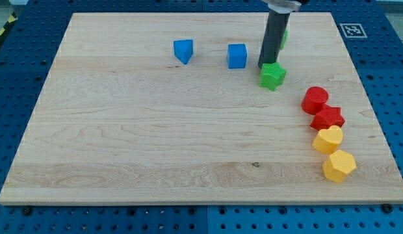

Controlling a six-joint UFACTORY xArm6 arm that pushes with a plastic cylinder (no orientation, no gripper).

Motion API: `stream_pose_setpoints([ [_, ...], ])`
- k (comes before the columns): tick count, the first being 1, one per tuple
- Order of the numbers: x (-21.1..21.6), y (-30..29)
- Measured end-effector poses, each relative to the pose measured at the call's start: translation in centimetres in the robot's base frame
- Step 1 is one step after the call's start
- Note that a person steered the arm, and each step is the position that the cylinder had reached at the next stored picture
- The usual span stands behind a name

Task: Place the green star at the top of red circle

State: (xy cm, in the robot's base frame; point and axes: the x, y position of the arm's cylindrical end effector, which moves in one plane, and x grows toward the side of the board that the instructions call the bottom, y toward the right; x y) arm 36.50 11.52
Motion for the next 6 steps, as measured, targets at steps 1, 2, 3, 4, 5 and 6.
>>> stream_pose_setpoints([
  [1, 1.8, -3.6],
  [2, 3.4, -4.1],
  [3, 3.2, -2.5],
  [4, 2.8, 0.7],
  [5, 2.8, 3.2],
  [6, 2.8, 4.1],
])
